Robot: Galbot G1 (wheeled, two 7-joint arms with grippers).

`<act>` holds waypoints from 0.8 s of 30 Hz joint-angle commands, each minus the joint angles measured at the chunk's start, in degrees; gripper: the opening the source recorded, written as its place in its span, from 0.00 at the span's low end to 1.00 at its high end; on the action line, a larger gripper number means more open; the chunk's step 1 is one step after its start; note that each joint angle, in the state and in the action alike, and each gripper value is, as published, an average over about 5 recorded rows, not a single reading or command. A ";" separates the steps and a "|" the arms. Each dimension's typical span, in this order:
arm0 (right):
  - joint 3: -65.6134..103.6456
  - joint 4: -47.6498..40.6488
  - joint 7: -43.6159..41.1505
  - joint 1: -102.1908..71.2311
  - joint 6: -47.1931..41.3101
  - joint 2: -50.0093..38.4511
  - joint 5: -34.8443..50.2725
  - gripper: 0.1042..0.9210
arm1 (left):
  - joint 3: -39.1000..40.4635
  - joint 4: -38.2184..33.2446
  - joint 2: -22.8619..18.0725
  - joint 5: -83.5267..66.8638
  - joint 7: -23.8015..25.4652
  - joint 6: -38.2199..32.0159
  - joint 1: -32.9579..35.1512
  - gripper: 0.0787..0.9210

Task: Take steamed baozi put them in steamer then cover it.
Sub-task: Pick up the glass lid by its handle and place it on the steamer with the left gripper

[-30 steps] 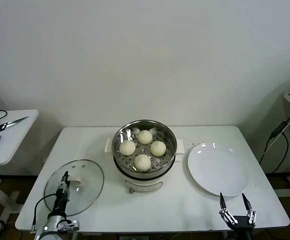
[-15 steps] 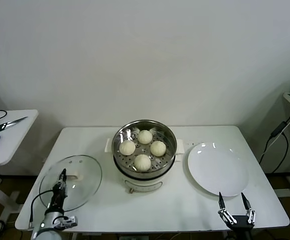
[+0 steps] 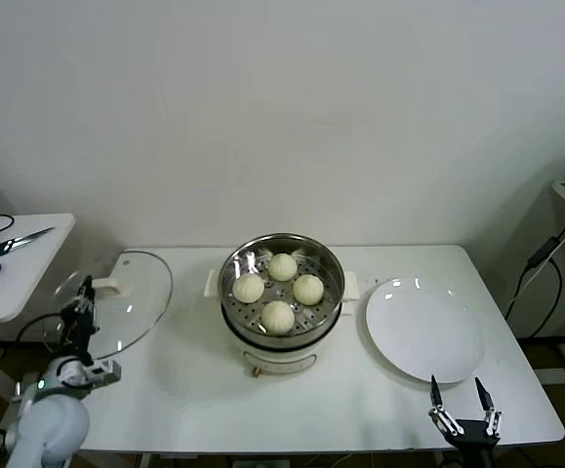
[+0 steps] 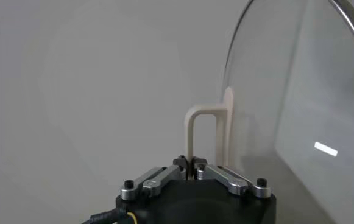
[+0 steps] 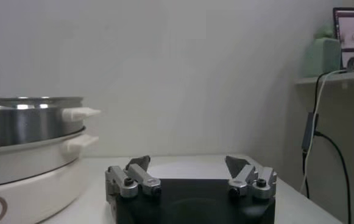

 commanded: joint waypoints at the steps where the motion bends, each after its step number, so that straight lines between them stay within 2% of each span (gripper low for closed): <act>1: 0.12 0.17 1.43 1.03 -1.81 0.08 -2.26 0.88 | -0.70 -6.34 5.88 -6.96 7.18 5.27 -0.84 0.07; 6: 0.04 0.22 1.42 1.85 -2.57 -0.21 -2.69 0.88 | 5.69 -10.82 7.64 -6.07 10.33 11.08 -4.34 0.07; 10: -0.05 -0.08 1.44 2.65 -2.76 -0.60 -2.74 0.88 | 13.44 -15.06 6.13 -2.13 14.00 15.84 -6.86 0.07; 18: -0.78 -1.07 1.37 4.56 -2.85 -1.04 -2.97 0.88 | 26.33 -16.02 -1.66 9.37 18.36 21.54 -11.66 0.07; 24: -1.01 -1.56 1.41 4.74 -2.50 -1.24 -2.96 0.88 | 32.52 -14.41 -11.89 18.28 19.91 22.97 -14.01 0.07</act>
